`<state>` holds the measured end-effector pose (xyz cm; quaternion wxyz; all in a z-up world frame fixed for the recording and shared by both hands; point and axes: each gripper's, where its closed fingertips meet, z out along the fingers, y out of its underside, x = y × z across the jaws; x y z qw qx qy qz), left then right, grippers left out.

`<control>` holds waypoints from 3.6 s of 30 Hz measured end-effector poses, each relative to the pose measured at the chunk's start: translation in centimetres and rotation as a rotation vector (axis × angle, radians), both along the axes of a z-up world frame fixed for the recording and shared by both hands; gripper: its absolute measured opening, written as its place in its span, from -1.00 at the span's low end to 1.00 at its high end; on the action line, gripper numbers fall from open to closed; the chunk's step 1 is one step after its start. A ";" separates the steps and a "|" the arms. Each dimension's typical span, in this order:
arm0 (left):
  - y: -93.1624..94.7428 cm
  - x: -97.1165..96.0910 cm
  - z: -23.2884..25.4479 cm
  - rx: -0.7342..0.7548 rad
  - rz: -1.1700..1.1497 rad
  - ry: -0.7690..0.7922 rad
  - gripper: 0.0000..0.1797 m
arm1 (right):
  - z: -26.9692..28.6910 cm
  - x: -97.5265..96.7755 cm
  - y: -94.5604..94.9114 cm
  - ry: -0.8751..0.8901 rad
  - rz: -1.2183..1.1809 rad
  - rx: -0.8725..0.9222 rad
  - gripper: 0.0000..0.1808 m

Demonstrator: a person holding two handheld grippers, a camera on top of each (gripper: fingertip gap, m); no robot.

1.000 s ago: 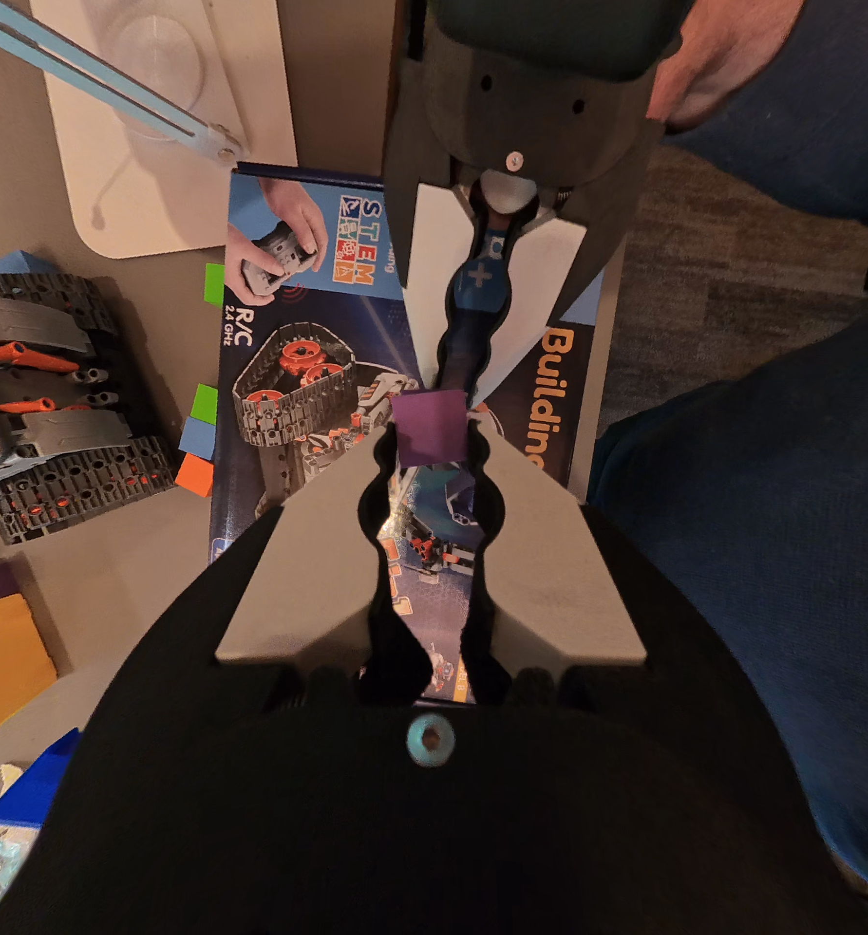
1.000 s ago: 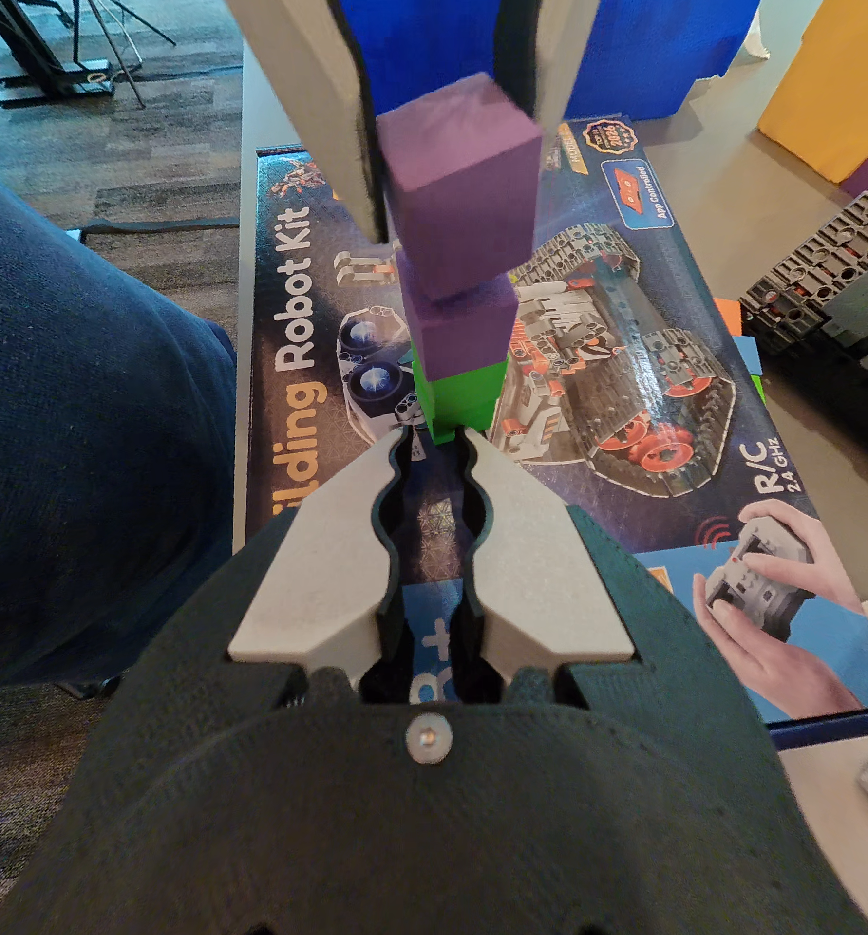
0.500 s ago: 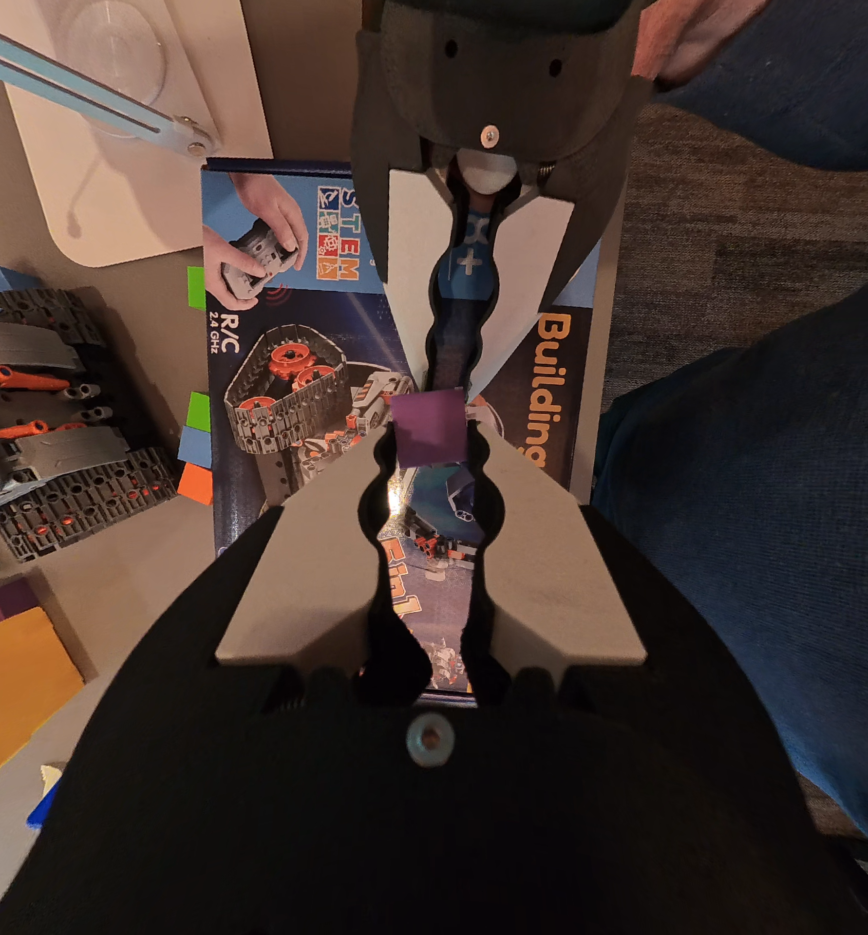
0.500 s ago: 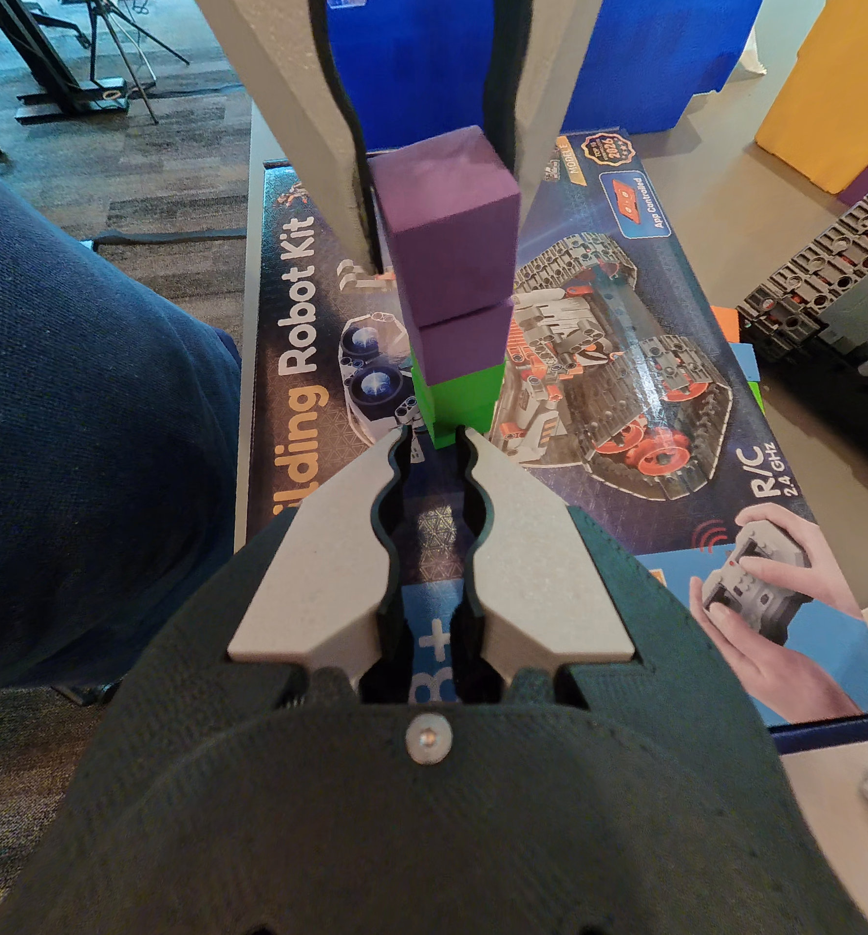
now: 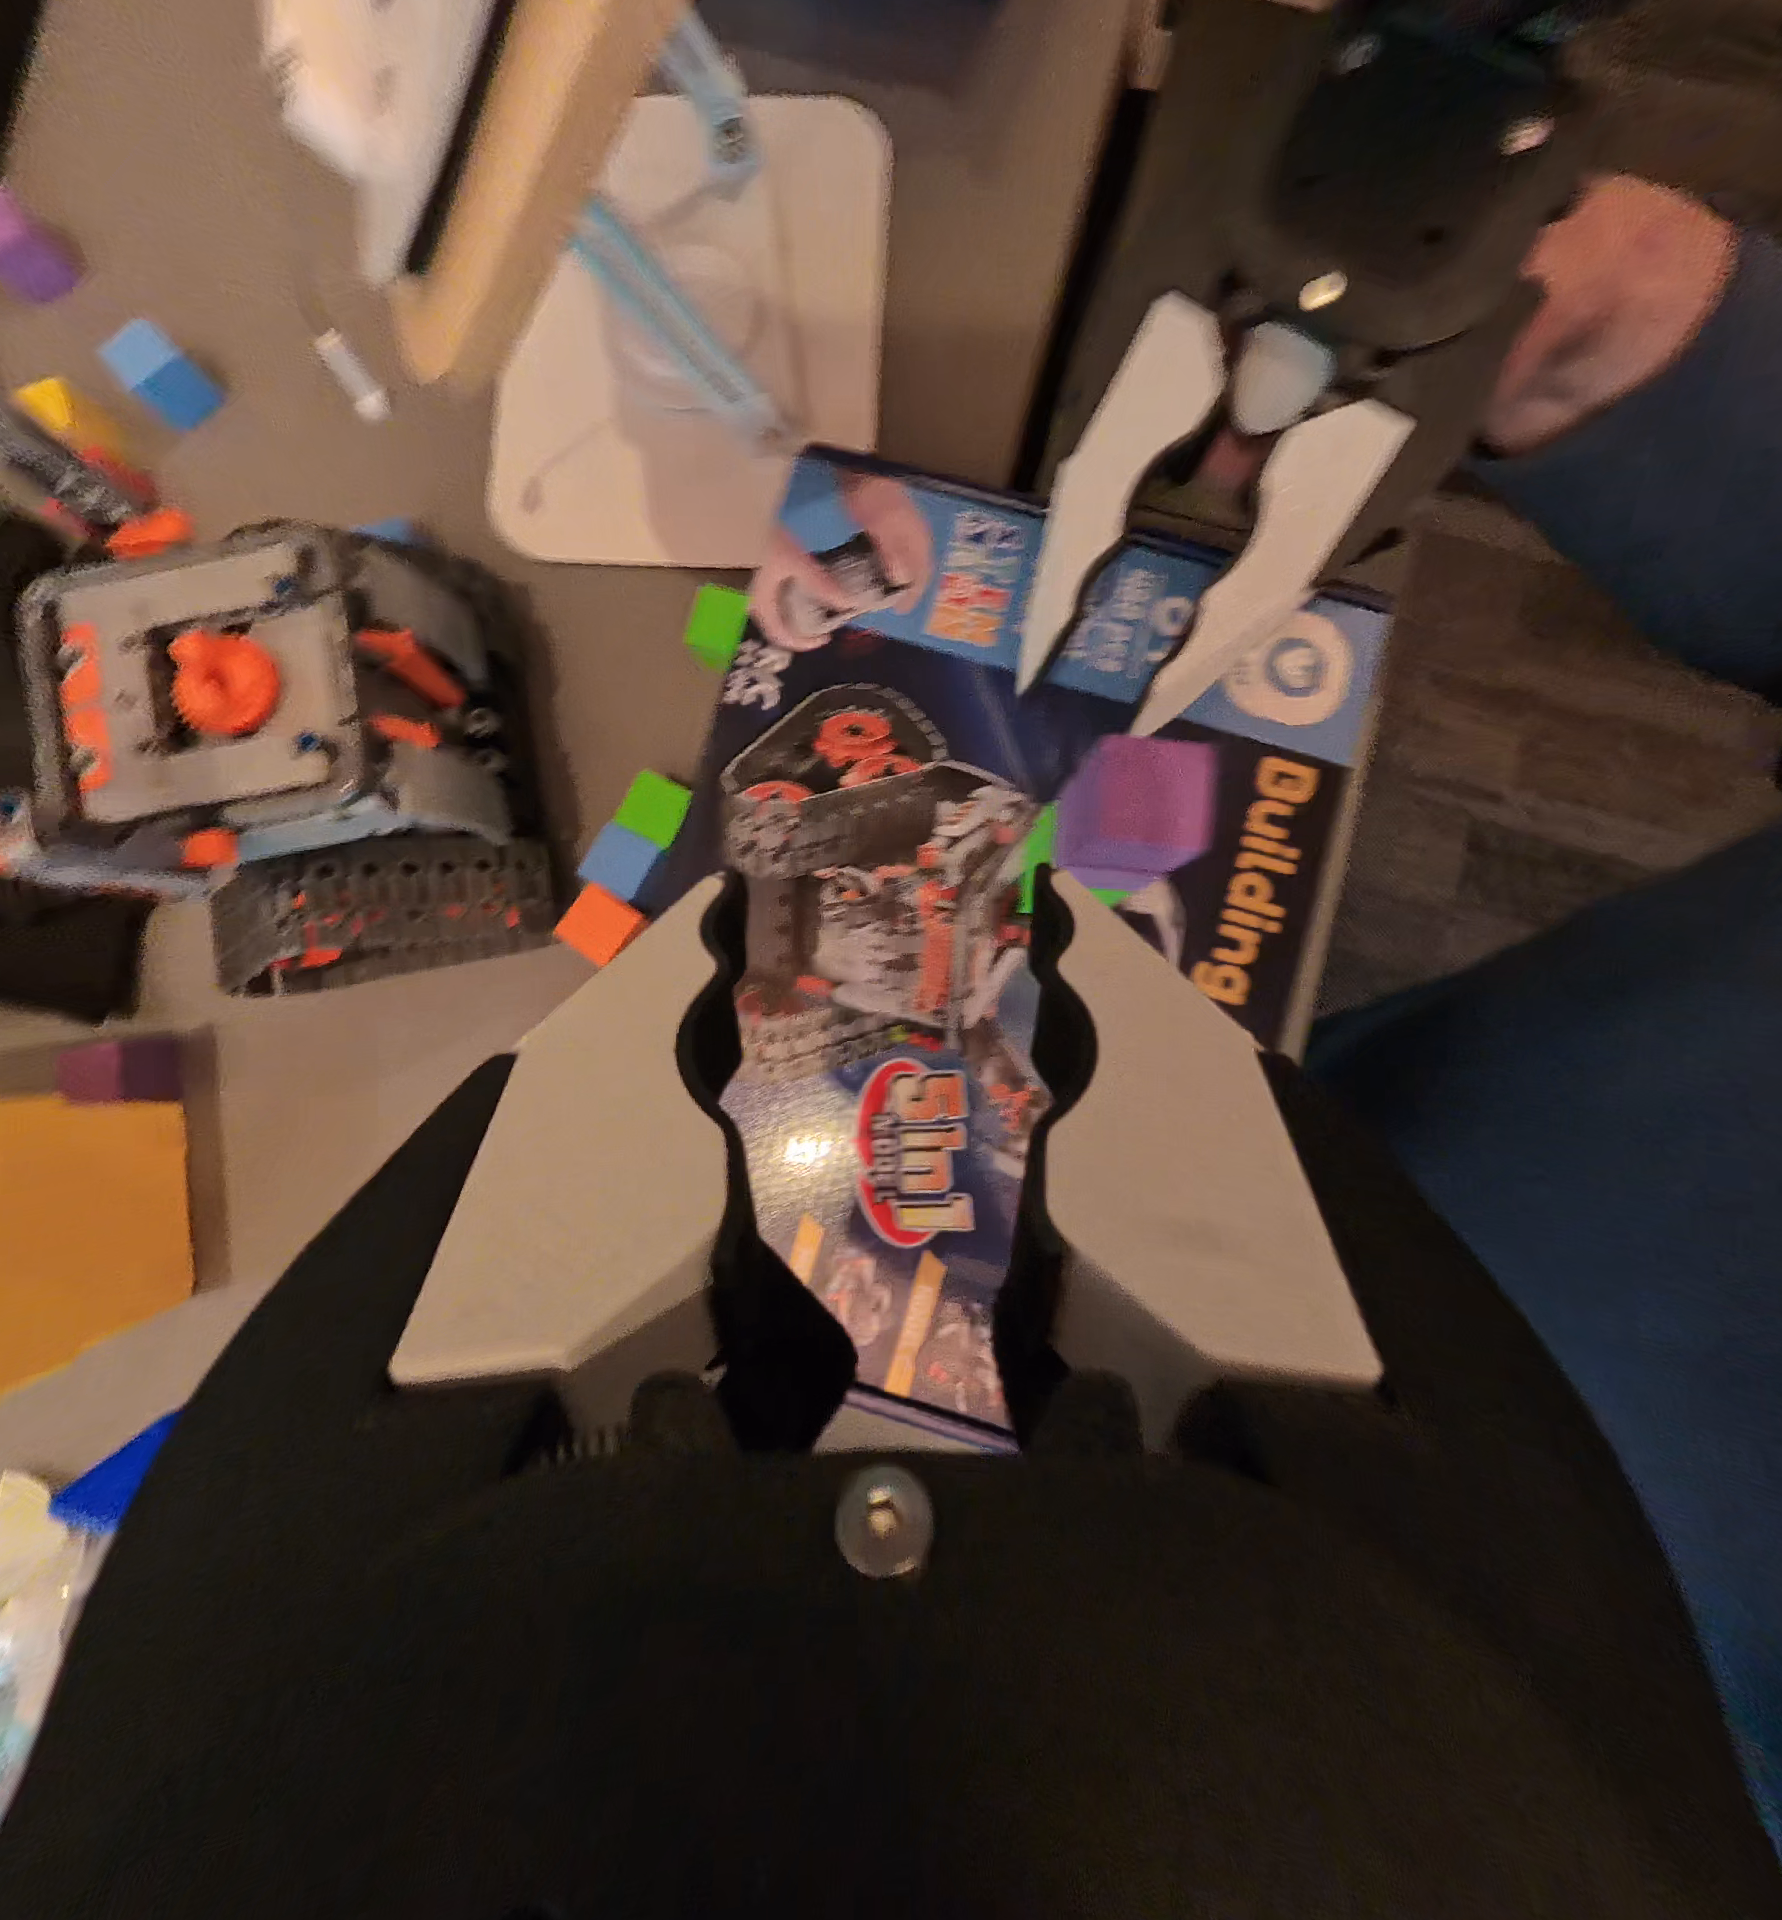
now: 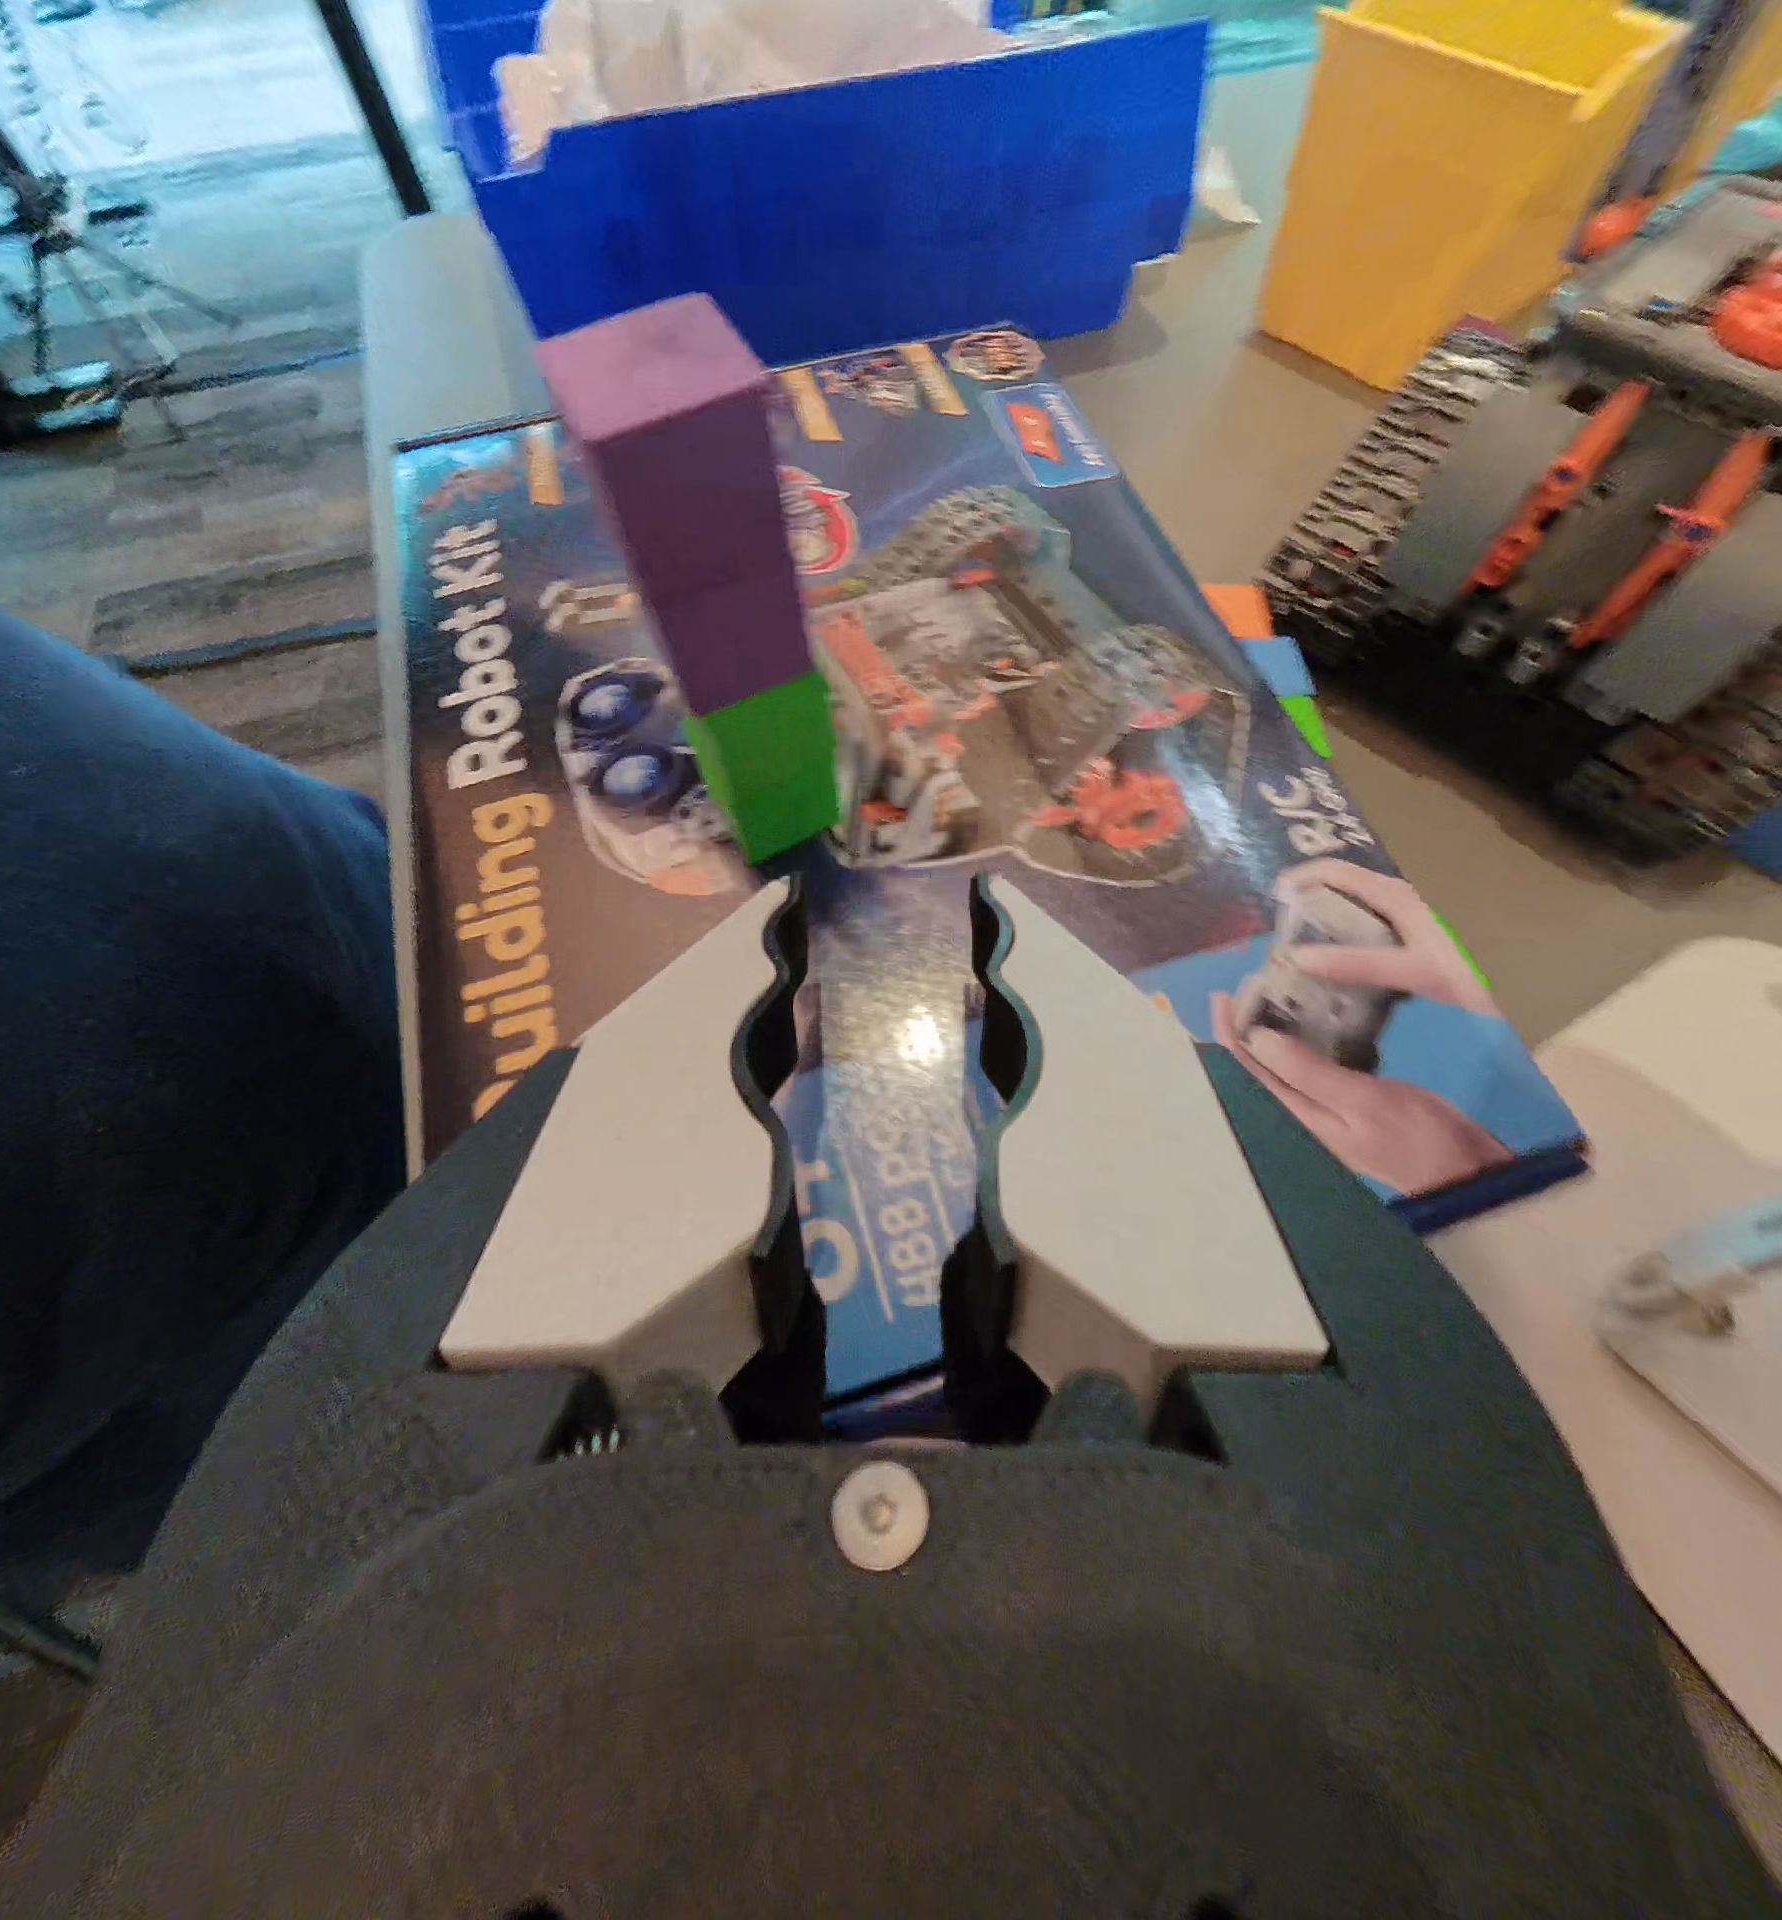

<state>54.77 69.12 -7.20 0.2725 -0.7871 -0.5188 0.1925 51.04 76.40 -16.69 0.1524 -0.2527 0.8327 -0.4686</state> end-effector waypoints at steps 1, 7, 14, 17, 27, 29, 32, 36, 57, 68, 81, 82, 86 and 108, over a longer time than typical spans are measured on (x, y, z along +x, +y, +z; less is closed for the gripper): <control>-1.4 -0.2 -0.7 0.001 0.045 -0.015 -0.47 | 0.1 -0.8 -0.2 -0.009 -0.039 -0.009 -0.66; -6.8 -1.7 -7.7 -0.094 0.187 -0.154 -0.74 | -1.4 -4.0 -0.7 0.017 -0.172 0.017 -0.64; -8.2 -2.7 -12.6 -0.018 0.259 -0.217 -0.79 | -1.9 -3.6 -0.4 -0.033 -0.182 0.008 -0.61; -7.3 -3.2 -12.7 0.118 0.252 -0.201 -0.79 | -1.8 -3.6 -0.3 -0.058 -0.189 0.000 -0.59; -6.4 -2.0 -12.8 0.225 0.257 -0.189 -0.81 | -1.7 -2.6 0.9 -0.136 -0.167 -0.011 -0.62; -6.0 -1.5 -12.8 0.232 0.252 -0.201 -0.81 | -1.7 -2.4 1.3 -0.148 -0.159 -0.014 -0.61; -6.3 -1.7 -12.3 0.179 0.224 -0.192 -0.76 | -1.6 -2.2 1.6 -0.161 -0.151 -0.022 -0.61; -8.1 -3.2 -12.1 -0.059 0.129 -0.183 -0.59 | -1.4 -2.1 1.7 -0.170 -0.147 -0.035 -0.62; -10.2 -5.5 -17.6 -0.444 -0.278 -0.399 -0.68 | -1.1 -2.1 1.7 -0.174 -0.134 -0.075 -0.64; -7.6 -5.0 -10.0 -0.202 -0.068 -0.109 -0.70 | -0.9 -2.2 1.6 -0.179 -0.135 -0.085 -0.66; 3.9 -1.3 4.8 0.308 0.004 0.541 -0.70 | -0.3 -2.4 1.3 -0.217 -0.140 -0.094 -0.67; 4.5 -0.9 5.0 0.325 -0.001 0.559 -0.70 | -0.3 -2.4 1.2 -0.217 -0.141 -0.093 -0.67; 7.0 -0.2 4.4 0.349 0.003 0.624 -0.70 | -0.1 -2.2 1.0 -0.214 -0.134 -0.092 -0.67; 8.6 0.8 -0.3 0.380 0.143 0.720 -0.69 | -0.2 -1.7 1.0 -0.218 -0.149 -0.085 -0.68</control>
